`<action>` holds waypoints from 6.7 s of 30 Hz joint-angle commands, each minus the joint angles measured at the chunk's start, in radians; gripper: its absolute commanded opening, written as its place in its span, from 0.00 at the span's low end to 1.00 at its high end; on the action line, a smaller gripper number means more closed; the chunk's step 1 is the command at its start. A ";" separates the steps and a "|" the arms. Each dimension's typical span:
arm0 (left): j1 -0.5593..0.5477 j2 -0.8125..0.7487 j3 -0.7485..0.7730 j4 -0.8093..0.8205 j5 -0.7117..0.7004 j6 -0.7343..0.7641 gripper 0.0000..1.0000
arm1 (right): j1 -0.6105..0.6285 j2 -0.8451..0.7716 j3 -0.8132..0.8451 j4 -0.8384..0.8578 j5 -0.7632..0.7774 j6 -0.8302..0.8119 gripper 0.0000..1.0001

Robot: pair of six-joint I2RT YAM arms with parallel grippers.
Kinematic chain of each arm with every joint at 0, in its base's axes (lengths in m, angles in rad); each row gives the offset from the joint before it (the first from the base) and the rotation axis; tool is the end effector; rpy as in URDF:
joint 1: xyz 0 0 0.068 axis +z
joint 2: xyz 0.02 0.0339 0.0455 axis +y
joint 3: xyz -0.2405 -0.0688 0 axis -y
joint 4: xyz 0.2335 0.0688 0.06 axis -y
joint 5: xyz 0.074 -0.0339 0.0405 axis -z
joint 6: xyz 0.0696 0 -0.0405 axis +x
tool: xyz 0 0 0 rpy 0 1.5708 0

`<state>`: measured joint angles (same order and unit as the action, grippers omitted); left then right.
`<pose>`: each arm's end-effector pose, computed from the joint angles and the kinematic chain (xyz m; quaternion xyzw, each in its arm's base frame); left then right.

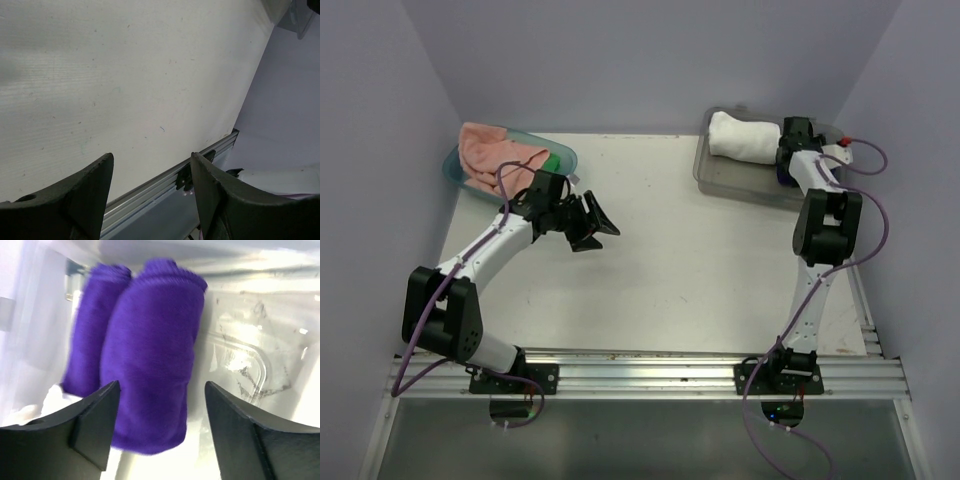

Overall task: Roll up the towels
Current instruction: Place the rolled towel into the container, then grab a towel with the left arm, then move the towel to the center of the board

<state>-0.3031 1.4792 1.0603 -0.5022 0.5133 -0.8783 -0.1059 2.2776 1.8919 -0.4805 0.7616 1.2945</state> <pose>0.2925 -0.1273 0.2056 -0.1823 0.9020 -0.3717 0.1224 0.4878 -0.1002 0.1694 0.6595 0.5837 -0.1097 0.4607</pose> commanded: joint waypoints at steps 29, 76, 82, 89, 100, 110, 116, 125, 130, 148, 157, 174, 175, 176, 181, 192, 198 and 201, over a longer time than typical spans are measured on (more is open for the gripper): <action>0.151 0.016 0.292 -0.241 -0.271 0.317 0.74 | 0.544 -0.852 -0.625 0.083 -0.234 -0.936 0.80; 0.322 0.083 1.222 -0.354 -0.356 0.427 0.00 | 0.730 -1.193 -0.806 -0.124 -0.111 -0.818 0.83; 0.197 0.009 1.173 -0.314 -0.245 0.421 0.00 | 0.710 -1.204 -0.806 -0.150 -0.100 -0.772 0.86; 0.070 -0.051 1.067 -0.237 -0.162 0.406 0.00 | 0.497 -1.236 -0.820 -0.188 -0.257 -0.689 0.87; -0.293 -0.027 0.520 0.065 -0.127 0.286 0.00 | 0.313 -1.211 -0.870 -0.211 -0.432 -0.578 0.87; -0.413 0.084 0.507 -0.099 -0.317 0.346 0.85 | 0.284 -1.227 -0.884 -0.202 -0.436 -0.624 0.87; -0.135 -0.006 0.400 -0.191 -0.377 0.340 0.76 | 0.294 -1.235 -0.935 -0.089 -0.616 -0.738 0.87; 0.153 -0.019 0.175 -0.144 -0.504 0.312 0.85 | 0.506 -0.945 -0.916 -0.064 -0.629 -0.785 0.88; 0.217 0.097 0.095 0.011 -0.481 0.285 0.85 | 0.506 -0.873 -0.927 -0.014 -0.645 -0.781 0.89; 0.222 0.109 0.179 0.007 -0.469 0.292 0.00 | 0.555 -0.534 -0.877 0.246 -0.757 -0.730 0.62; 0.223 0.043 0.393 -0.113 -0.486 0.357 0.00 | 0.603 -0.533 -0.653 0.192 -0.736 -0.706 0.00; 0.509 0.107 1.079 -0.276 -0.294 0.429 0.00 | 0.629 -0.720 -0.139 0.204 -0.829 -0.632 0.00; 0.509 0.092 1.093 -0.259 -0.265 0.430 0.00 | 0.629 -0.752 -0.143 0.210 -0.828 -0.632 0.00; 0.510 0.075 1.095 -0.243 -0.228 0.429 0.00 | 0.629 -0.770 -0.145 0.210 -0.825 -0.633 0.00; 0.509 -0.074 1.098 -0.150 -0.132 0.397 0.00 | 0.627 -0.882 -0.171 0.174 -0.765 -0.669 0.00; 0.461 -0.371 0.498 0.163 0.223 0.242 0.00 | 0.591 -1.108 -0.494 -0.016 -0.481 -0.781 0.00; 0.176 -0.464 0.015 0.264 0.136 0.202 0.24 | 0.499 -1.202 -0.862 -0.052 -0.358 -0.776 0.00; 0.110 -0.456 -0.084 0.280 0.139 0.177 0.80 | 0.338 -1.179 -0.974 -0.056 -0.468 -0.778 0.34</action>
<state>-0.1345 1.0496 1.0332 -0.3164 0.6392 -0.6579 0.3649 1.1088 0.9672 -0.5087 0.2958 0.5362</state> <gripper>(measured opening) 0.703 0.249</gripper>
